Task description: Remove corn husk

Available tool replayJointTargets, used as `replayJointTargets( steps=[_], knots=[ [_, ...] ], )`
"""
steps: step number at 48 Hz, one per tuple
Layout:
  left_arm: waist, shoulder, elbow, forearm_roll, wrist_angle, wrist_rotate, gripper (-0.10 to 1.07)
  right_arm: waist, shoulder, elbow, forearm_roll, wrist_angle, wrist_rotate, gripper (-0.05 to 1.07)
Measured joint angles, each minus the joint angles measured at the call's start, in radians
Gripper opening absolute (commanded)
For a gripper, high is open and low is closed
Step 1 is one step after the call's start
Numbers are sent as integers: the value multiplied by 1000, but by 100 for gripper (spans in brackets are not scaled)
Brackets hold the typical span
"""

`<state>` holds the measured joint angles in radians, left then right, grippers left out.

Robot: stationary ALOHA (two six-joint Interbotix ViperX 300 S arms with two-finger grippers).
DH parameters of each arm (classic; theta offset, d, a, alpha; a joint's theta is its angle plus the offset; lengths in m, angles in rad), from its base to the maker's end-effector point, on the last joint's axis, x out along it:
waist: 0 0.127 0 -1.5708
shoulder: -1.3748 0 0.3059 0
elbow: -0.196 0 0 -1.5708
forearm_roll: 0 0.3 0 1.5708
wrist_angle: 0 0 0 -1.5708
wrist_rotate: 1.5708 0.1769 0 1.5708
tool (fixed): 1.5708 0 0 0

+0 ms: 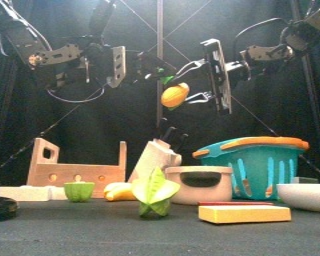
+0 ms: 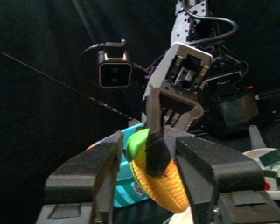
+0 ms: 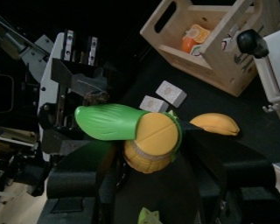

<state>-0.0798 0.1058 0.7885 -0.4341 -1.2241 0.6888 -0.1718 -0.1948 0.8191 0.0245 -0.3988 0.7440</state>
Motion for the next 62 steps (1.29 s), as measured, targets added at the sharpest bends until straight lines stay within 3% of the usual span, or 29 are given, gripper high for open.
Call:
replayJointTargets(
  steps=[17, 31, 45, 62],
  knots=[
    [6, 0, 9, 0, -3, 17, 33, 15, 2, 0, -5, 29, 0, 63],
    [9, -2, 23, -31, -6, 38, 32, 37, 2, -2, -35, 69, 0, 63],
    [17, -6, 66, -78, -98, 43, 32, 57, 2, -6, -51, 87, 0, 63],
    [17, -40, 95, -91, -104, 41, 32, 58, 2, -6, -52, 89, -2, 63]
  ],
)
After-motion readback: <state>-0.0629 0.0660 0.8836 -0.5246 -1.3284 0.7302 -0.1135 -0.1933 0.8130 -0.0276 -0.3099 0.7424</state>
